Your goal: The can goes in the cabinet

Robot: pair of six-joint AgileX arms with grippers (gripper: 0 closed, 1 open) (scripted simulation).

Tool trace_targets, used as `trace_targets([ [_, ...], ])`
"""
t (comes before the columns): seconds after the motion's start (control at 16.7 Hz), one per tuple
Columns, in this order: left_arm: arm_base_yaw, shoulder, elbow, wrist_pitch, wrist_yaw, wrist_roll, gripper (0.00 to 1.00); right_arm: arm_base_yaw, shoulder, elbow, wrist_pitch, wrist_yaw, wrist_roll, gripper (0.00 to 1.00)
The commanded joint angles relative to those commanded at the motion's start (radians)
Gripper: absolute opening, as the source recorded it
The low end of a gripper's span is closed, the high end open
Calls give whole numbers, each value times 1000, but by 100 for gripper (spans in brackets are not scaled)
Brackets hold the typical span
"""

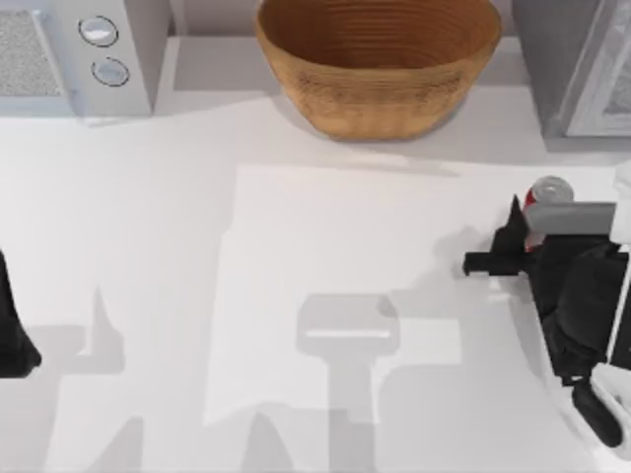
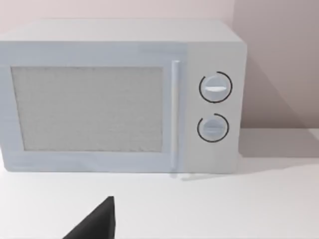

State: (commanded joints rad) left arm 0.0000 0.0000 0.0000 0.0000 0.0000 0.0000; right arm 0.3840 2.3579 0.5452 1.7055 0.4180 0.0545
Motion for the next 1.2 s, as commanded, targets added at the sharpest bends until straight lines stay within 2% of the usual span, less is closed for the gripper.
trace_targets([
  [0.42,0,0,0,0,0,0,100,5,-24,-2,-28,-5,-1,0],
  [1.2,0,0,0,0,0,0,100,1,-367,6,-378,-6,6,0],
])
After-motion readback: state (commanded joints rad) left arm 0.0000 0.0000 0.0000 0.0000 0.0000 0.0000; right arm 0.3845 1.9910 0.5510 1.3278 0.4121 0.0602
